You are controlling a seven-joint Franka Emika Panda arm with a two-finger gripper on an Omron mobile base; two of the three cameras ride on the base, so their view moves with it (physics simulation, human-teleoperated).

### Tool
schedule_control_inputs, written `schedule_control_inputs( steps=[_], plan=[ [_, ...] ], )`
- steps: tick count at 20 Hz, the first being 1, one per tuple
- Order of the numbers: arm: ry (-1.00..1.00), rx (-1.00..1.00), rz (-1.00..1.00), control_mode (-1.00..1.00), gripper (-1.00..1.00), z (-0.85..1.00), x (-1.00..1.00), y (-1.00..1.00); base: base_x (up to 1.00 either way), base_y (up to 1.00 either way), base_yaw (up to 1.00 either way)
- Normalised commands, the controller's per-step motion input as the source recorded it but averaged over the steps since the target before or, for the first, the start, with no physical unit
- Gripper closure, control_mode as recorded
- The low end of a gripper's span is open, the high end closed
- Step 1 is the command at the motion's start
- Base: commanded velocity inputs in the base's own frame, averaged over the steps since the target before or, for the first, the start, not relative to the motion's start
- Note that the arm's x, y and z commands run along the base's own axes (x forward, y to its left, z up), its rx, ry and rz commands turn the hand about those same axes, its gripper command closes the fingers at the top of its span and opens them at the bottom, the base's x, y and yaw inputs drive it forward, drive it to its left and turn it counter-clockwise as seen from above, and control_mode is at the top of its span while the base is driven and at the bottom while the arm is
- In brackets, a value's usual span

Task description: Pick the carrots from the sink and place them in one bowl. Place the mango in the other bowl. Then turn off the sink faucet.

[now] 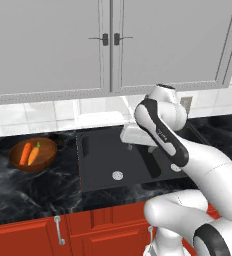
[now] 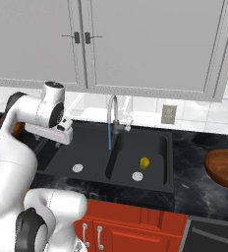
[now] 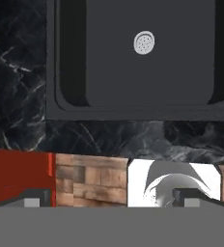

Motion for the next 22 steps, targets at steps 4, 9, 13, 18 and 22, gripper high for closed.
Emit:
schedule_control_inputs(
  steps=[4,9,13,18,22],
  plan=[
    [0.00,-0.07,0.37,-1.00,-1.00,0.00,-0.06,-0.57,0.00,0.00,0.00],
    [0.04,-0.02,0.12,-1.00,-1.00,-0.02,-0.02,-0.58,0.00,0.00,0.00],
    [0.02,-0.07,0.01,-1.00,-1.00,-0.16,0.00,-0.96,0.00,0.00,0.00],
    [-0.12,0.00,0.00,-1.00,-1.00,-0.33,0.06,-0.92,0.00,0.00,0.00],
    [-0.13,0.01,0.00,-1.00,-1.00,-0.32,0.23,-0.81,0.00,0.00,0.00]
  ],
)
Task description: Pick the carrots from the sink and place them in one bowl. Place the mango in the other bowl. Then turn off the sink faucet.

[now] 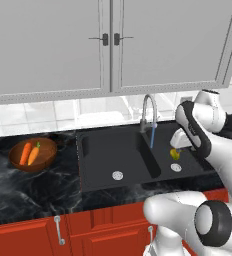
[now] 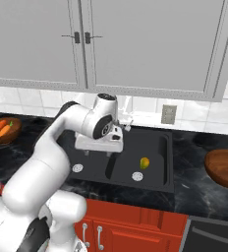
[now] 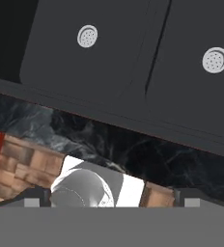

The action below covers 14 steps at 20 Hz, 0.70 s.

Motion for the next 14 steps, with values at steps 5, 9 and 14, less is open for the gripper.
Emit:
schedule_control_inputs(
  steps=[5,9,14],
  plan=[
    [-0.03,0.04,0.00,-1.00,-1.00,-0.21,0.45,-0.56,0.00,0.00,0.00],
    [-0.01,0.06,0.00,-1.00,-1.00,-0.16,0.66,-0.34,0.00,0.00,0.00],
    [0.00,0.05,-0.01,-1.00,-1.00,-0.01,0.63,-0.10,0.00,0.00,0.00]
  ],
)
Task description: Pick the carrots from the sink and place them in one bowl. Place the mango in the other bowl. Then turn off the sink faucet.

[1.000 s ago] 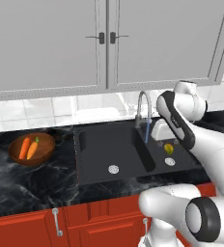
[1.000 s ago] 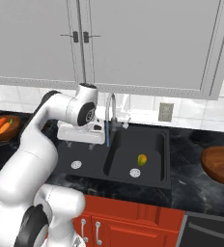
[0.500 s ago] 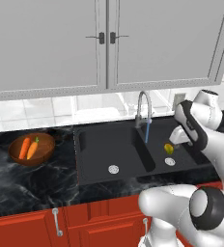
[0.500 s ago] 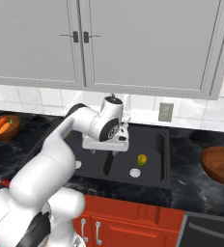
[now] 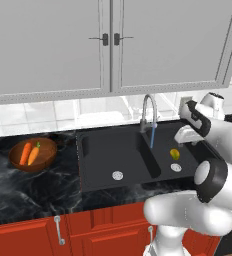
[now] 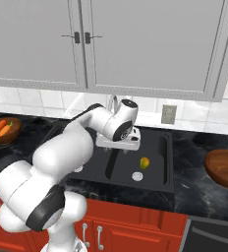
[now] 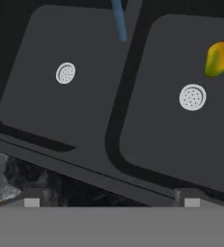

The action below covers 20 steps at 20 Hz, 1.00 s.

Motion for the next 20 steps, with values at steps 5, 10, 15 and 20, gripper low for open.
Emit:
schedule_control_inputs(
  steps=[5,10,15,20],
  plan=[
    [0.00,0.07,-0.06,-1.00,-1.00,-0.08,0.31,-0.12,0.00,0.00,0.00],
    [0.00,0.05,-0.10,-1.00,-1.00,-0.21,0.10,-0.25,0.00,0.00,0.00],
    [0.00,0.00,-0.10,-1.00,-1.00,-0.28,0.04,-0.20,0.00,0.00,0.00],
    [0.02,0.00,-0.06,-1.00,-1.00,-0.28,0.18,-0.04,0.00,0.00,0.00]
  ],
)
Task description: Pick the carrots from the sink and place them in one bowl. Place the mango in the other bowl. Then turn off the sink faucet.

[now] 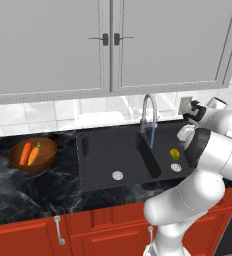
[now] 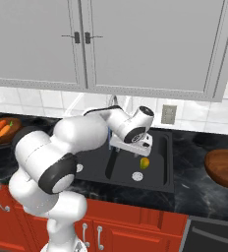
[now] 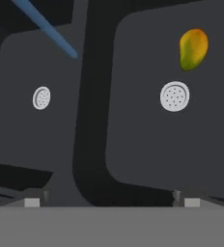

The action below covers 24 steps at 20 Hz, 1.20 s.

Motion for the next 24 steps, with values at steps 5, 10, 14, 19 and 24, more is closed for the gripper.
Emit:
schedule_control_inputs(
  steps=[5,10,14,19,24],
  plan=[
    [0.00,0.00,0.00,-1.00,-1.00,-0.33,0.21,0.00,0.00,0.00,0.00],
    [0.00,-0.06,0.00,-1.00,-1.00,-0.32,0.06,0.00,0.00,0.00,0.00],
    [-0.02,-0.09,0.00,-1.00,-1.00,-0.35,0.00,0.00,0.00,0.00,0.00],
    [-0.01,-0.03,0.00,-1.00,-1.00,-0.28,0.00,0.00,0.00,0.00,0.00],
    [-0.07,0.00,0.00,-1.00,-1.00,-0.31,0.05,0.00,0.00,0.00,0.00]
  ],
)
